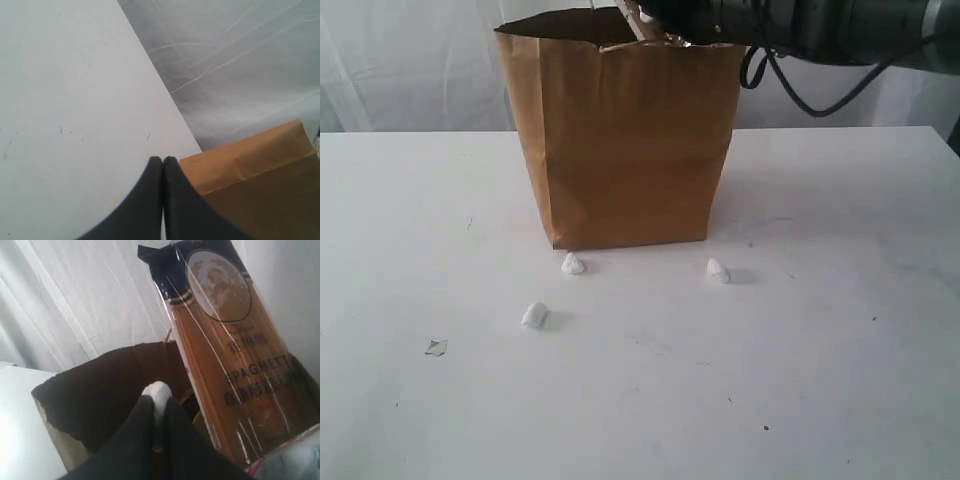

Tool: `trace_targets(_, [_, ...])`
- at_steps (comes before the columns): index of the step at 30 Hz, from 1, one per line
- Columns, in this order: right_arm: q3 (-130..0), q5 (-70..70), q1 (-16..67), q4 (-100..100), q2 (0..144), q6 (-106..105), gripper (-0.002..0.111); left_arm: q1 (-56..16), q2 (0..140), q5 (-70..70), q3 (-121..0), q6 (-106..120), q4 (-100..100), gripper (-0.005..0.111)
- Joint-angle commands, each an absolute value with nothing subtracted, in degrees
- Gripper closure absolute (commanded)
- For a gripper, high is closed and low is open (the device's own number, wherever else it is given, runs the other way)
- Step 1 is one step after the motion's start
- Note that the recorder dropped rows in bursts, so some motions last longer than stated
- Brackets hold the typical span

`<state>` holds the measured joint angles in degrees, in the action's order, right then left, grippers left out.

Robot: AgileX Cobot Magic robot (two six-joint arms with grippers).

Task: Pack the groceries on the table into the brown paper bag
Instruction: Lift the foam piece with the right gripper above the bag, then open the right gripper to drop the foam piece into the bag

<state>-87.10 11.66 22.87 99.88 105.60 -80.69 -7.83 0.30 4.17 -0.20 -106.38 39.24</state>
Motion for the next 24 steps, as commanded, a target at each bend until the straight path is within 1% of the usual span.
trace_targets(1, [-89.01, 13.70, 22.83, 99.95, 107.25, -81.04, 0.104, -8.08, 0.00, 4.33, 0.00, -106.39, 39.63, 0.107])
trace_targets(4, [-89.41, 13.60, 22.83, 99.95, 107.78, -81.04, 0.093, -8.08, 0.00, 4.33, 0.00, -106.39, 39.63, 0.107])
trace_targets(10, [-89.41, 14.07, 22.83, 99.95, 107.77, -81.04, 0.066, -8.08, 0.00, 4.33, 0.00, -106.39, 39.63, 0.107])
trace_targets(12, [-89.41, 14.35, 22.83, 99.95, 107.77, -81.04, 0.060, -8.08, 0.00, 4.33, 0.00, -106.39, 39.63, 0.107])
trace_targets(14, [-89.41, 15.18, 22.83, 99.95, 107.77, -81.04, 0.058, -8.08, 0.00, 4.33, 0.00, -106.39, 39.63, 0.107])
trace_targets(24, [-89.41, 18.19, 22.83, 99.95, 105.08, -81.04, 0.058, -8.08, 0.00, 4.33, 0.00, -106.39, 39.63, 0.107])
